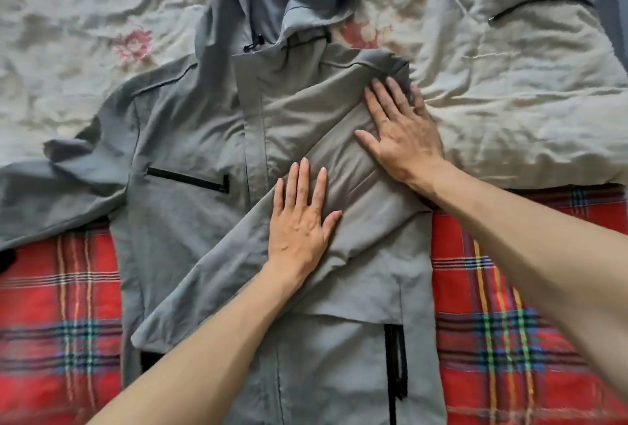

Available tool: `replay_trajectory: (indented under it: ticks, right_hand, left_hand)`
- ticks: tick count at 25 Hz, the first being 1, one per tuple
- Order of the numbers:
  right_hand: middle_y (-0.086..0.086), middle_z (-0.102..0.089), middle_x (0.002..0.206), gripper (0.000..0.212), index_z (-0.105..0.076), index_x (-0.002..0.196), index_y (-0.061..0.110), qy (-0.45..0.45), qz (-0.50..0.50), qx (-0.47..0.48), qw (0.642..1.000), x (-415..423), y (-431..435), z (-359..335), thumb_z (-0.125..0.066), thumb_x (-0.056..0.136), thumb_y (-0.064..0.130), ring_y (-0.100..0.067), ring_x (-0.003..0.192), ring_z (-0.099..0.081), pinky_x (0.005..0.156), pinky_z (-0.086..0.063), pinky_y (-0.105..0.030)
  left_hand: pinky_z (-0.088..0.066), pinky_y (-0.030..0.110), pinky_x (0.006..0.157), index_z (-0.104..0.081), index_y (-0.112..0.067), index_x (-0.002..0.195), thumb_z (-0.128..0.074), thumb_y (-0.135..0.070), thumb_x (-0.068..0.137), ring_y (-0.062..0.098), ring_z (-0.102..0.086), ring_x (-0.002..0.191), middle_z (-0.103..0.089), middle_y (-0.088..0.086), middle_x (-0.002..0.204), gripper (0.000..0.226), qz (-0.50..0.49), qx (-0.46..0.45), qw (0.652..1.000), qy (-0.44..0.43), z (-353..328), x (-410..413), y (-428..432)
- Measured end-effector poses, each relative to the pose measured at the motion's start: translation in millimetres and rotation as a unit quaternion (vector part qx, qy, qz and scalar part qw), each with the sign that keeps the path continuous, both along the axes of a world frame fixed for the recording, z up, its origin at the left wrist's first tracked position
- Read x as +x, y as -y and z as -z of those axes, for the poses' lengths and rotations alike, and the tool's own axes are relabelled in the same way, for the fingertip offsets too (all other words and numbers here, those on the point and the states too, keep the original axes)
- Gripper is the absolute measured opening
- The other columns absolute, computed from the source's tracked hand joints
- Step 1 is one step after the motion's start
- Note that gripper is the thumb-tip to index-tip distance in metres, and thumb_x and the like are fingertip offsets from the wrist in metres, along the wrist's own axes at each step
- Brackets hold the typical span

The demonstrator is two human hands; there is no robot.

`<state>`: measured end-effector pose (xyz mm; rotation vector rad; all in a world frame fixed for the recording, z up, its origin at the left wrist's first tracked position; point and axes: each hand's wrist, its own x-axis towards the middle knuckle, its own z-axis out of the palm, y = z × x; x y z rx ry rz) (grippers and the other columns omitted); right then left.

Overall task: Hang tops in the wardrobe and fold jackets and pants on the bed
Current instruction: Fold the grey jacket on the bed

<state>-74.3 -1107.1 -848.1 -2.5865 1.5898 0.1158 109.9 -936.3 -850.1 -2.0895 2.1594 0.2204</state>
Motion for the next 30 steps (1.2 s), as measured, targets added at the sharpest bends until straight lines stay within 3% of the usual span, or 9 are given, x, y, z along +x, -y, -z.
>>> replay_trajectory:
  ticks: [3,7,12,15,17,20,22,24,30]
  right_hand:
    - [-0.008,-0.02,0.164,0.067,-0.027,0.155,0.01,0.035,-0.014,-0.068,0.997,29.1,-32.2,-24.6,-0.03,0.101,0.049,-0.024,0.152,-0.013,0.122,0.0,-0.047]
    - [-0.007,-0.018,0.164,0.064,-0.025,0.156,0.019,0.031,-0.207,-0.046,0.977,50.3,-121.4,-5.8,-0.04,0.102,0.05,-0.025,0.152,-0.012,0.123,-0.011,-0.047]
    - [-0.009,-0.02,0.164,0.063,-0.029,0.155,0.016,0.037,-0.153,-0.039,0.987,65.3,-140.9,-10.2,-0.044,0.1,0.041,-0.027,0.152,-0.013,0.123,-0.011,-0.048]
    - [-0.009,-0.019,0.164,0.062,-0.026,0.156,0.019,0.076,-0.242,-0.028,0.967,113.1,-173.3,-21.0,-0.037,0.102,0.046,-0.029,0.152,-0.012,0.123,-0.013,-0.049]
    - [-0.009,-0.022,0.163,0.062,-0.026,0.156,0.024,0.049,-0.294,-0.005,0.955,131.5,-183.4,-10.3,-0.032,0.101,0.052,-0.031,0.152,-0.013,0.123,-0.012,-0.049]
    - [-0.011,-0.023,0.163,0.065,-0.027,0.156,0.025,-0.012,-0.298,0.016,0.954,130.5,-177.6,1.3,-0.03,0.099,0.056,-0.033,0.151,-0.014,0.122,-0.012,-0.05]
    - [-0.013,-0.02,0.163,0.066,-0.03,0.155,0.022,0.004,-0.277,0.004,0.961,132.9,-182.3,-1.0,-0.031,0.099,0.057,-0.036,0.151,-0.012,0.122,-0.012,-0.051]
    - [-0.015,-0.017,0.163,0.067,-0.029,0.155,0.019,0.028,-0.28,-0.01,0.959,143.6,-201.0,-4.5,-0.031,0.1,0.057,-0.036,0.151,-0.01,0.122,-0.012,-0.051]
    - [-0.009,-0.016,0.165,0.067,-0.025,0.157,0.025,-0.001,-0.303,0.001,0.953,146.6,-212.2,18.7,-0.032,0.099,0.059,-0.035,0.152,-0.009,0.123,-0.01,-0.051]
  left_hand:
    - [-0.008,0.047,0.123,-0.017,-0.014,0.158,-0.03,-0.057,0.099,0.03,-0.007,0.153,-0.009,0.018,0.164,0.074,-0.038,-0.013,0.999,-0.027,-19.0,20.8,-27.3]
    - [-0.022,0.047,0.118,-0.031,-0.007,0.152,-0.036,-0.053,0.097,0.034,-0.033,0.142,-0.034,0.019,0.154,0.072,-0.133,-0.014,0.99,-0.048,-33.0,85.1,-96.7]
    - [-0.045,0.042,0.078,-0.062,-0.025,0.107,-0.055,-0.057,0.092,0.031,-0.064,0.087,-0.071,0.003,0.092,0.036,-0.324,0.059,0.934,-0.139,-59.3,177.4,-177.0]
    - [-0.044,0.038,0.064,-0.059,-0.026,0.078,-0.065,-0.058,0.083,0.024,-0.065,0.073,-0.064,-0.006,0.065,0.032,-0.375,0.084,0.896,-0.221,-66.7,199.2,-192.4]
    - [-0.039,0.036,0.06,-0.057,-0.025,0.075,-0.065,-0.058,0.084,0.027,-0.064,0.07,-0.061,-0.005,0.061,0.035,-0.381,0.079,0.9,-0.197,-68.3,201.2,-194.0]
    - [-0.04,0.037,0.067,-0.059,-0.021,0.094,-0.068,-0.046,0.09,0.032,-0.063,0.081,-0.066,0.005,0.084,0.027,-0.356,0.023,0.931,-0.07,-63.5,205.7,-199.9]
    - [-0.044,0.047,0.09,-0.058,-0.013,0.118,-0.068,-0.037,0.091,0.034,-0.057,0.108,-0.061,0.014,0.117,0.038,-0.286,-0.059,0.956,-0.004,-56.2,198.9,-200.7]
    - [-0.029,0.049,0.115,-0.046,-0.007,0.141,-0.053,-0.043,0.095,0.036,-0.039,0.136,-0.043,0.02,0.145,0.059,-0.213,-0.08,0.973,-0.045,-43.6,173.3,-196.2]
    - [-0.004,0.043,0.123,-0.009,-0.015,0.157,-0.033,-0.063,0.093,0.031,-0.012,0.151,-0.015,0.019,0.163,0.084,-0.128,0.041,0.99,-0.036,15.4,155.6,-216.6]
